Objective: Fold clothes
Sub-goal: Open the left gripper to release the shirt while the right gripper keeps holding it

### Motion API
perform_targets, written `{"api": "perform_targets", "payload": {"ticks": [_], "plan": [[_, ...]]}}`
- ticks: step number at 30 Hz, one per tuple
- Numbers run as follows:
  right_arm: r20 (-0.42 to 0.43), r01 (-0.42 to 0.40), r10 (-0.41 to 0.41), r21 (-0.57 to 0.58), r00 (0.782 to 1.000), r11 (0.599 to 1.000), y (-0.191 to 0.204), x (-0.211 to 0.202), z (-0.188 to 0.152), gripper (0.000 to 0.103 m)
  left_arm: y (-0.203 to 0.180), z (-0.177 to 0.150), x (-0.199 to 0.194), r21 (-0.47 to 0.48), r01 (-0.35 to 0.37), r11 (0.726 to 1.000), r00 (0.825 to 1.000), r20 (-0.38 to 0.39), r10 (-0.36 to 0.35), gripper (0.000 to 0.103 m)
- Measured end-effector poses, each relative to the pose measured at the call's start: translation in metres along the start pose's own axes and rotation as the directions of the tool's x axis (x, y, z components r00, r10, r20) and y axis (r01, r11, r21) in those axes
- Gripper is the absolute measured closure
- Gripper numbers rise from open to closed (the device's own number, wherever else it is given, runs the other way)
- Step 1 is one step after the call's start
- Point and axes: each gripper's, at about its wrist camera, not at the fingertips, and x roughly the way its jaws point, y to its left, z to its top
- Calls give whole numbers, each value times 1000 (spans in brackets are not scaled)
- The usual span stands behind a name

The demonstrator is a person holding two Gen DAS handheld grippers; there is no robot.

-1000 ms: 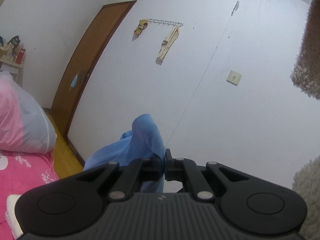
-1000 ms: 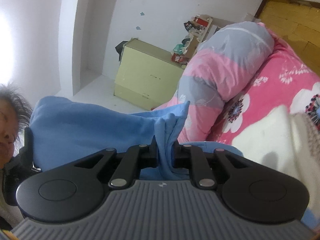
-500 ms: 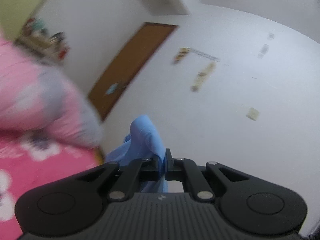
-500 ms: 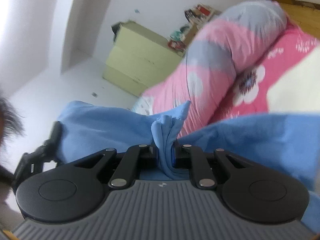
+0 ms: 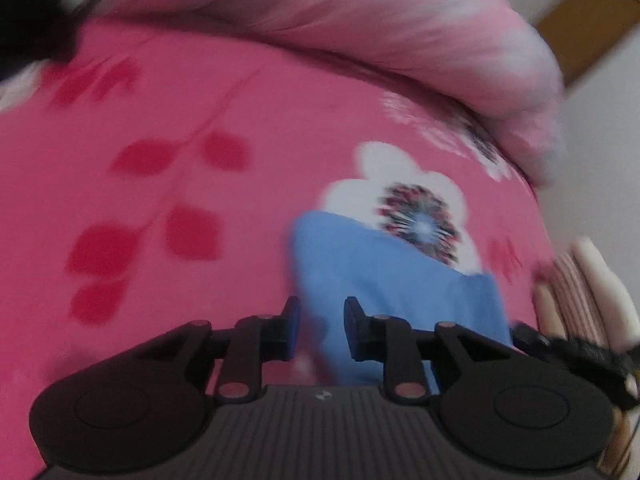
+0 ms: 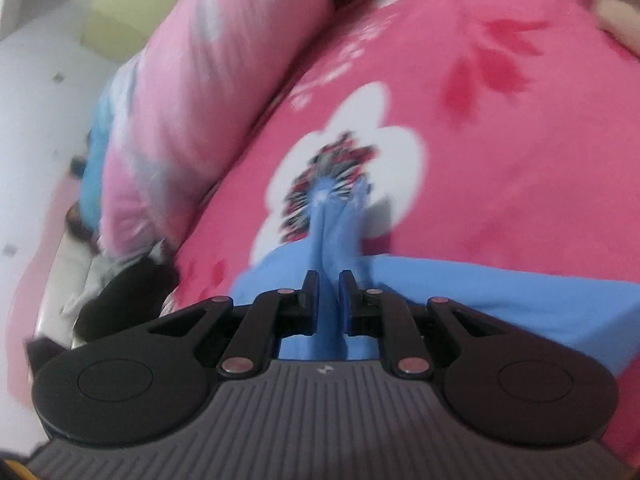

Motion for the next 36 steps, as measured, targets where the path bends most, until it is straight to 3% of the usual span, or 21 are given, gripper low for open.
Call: {"api": "perform_targets", "payload": {"ticks": [1,3,8,12,18,20,21,22,23,26,32,36], "plan": [[15,9,-9,-8,1000,1000,-3,-9,-1,92,5,1,-2,-23,10,1000,1000,16,-9,61],[26,28,-27,-42,999,999,-2,-29,-2,92,4,-1,-9,-48,37,998,999,30,-36,57],[-54,36,-42,-109,998,993,16,-77,-17,92,-13,-32,-16,32,98,995,992,-80,-95,47],[-157,100,-125,-158,980,982,20,-95,-51,74,-27,-59,-6,83,87,993,983,-171,-72,45],[-230,152,-228,-304,946,940,24,-74,-75,64,-37,-79,22,195,68,978,974,-225,-23,44],[-235,172,-268,-362,934,916,27,-66,-79,66,-45,-83,24,259,57,964,976,-218,1,50],[-235,184,-291,-391,927,902,29,-62,-81,76,-48,-84,23,283,52,958,977,-215,10,56],[-233,193,-307,-410,923,892,30,-60,-82,91,-50,-83,22,302,49,952,977,-214,18,73],[-230,191,-301,-401,926,896,31,-63,-82,95,-53,-83,21,314,49,948,977,-214,21,80],[-206,189,-285,-389,936,902,39,-74,-81,100,-64,-84,16,342,46,939,981,-194,23,89],[-175,75,-122,-253,977,965,59,-106,-58,100,-57,-63,-18,154,120,981,975,-206,-87,90],[-186,-27,-17,-229,982,973,72,-109,-49,100,-37,-66,-23,106,80,991,955,-293,-46,85]]}}
